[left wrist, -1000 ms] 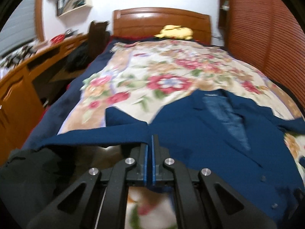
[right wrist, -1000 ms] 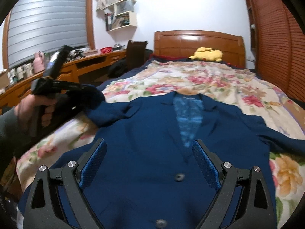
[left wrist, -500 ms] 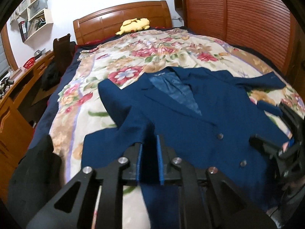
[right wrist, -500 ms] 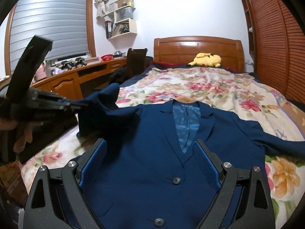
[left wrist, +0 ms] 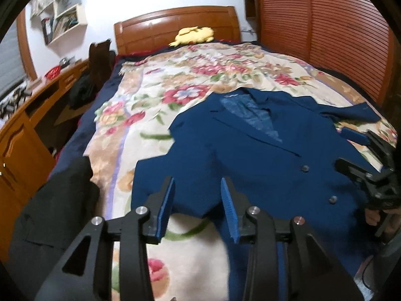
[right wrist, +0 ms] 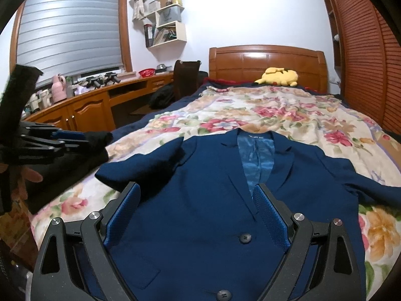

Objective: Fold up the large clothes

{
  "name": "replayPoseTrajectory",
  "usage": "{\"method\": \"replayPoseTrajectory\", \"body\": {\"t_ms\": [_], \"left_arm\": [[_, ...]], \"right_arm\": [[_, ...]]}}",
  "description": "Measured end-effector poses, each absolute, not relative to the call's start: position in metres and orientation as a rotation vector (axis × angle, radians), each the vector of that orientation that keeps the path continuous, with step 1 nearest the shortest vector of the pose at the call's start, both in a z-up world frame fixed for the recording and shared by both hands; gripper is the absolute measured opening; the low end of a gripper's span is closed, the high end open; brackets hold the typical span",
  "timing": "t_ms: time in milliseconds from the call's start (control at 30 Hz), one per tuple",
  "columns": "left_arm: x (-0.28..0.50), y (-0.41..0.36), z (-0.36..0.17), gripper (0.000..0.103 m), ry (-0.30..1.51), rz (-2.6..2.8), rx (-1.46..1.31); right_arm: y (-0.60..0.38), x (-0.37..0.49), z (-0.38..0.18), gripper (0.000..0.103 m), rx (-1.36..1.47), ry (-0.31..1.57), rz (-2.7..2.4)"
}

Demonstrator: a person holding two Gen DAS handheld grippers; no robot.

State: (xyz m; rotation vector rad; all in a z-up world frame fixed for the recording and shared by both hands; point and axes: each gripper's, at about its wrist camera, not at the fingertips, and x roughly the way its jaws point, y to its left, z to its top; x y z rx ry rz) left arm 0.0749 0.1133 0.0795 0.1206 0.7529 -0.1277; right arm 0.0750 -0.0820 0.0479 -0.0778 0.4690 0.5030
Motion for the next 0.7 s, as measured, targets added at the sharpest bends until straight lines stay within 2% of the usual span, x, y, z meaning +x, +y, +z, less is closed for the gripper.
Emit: {"method": "replayPoseTrajectory", "body": {"t_ms": [467,700], "left_arm": [[0.141,0.199,-0.035,0.038,0.943,0.042,0.019],[0.168,0.222,-0.062,0.038,1.005,0.037,-0.095]], "right_arm": [[-0.064,0.077,0.033,0.093,-0.133,0.497,0.524],[-0.062,0.08,0.027,0.093,-0.14,0.518,0.535]]}}
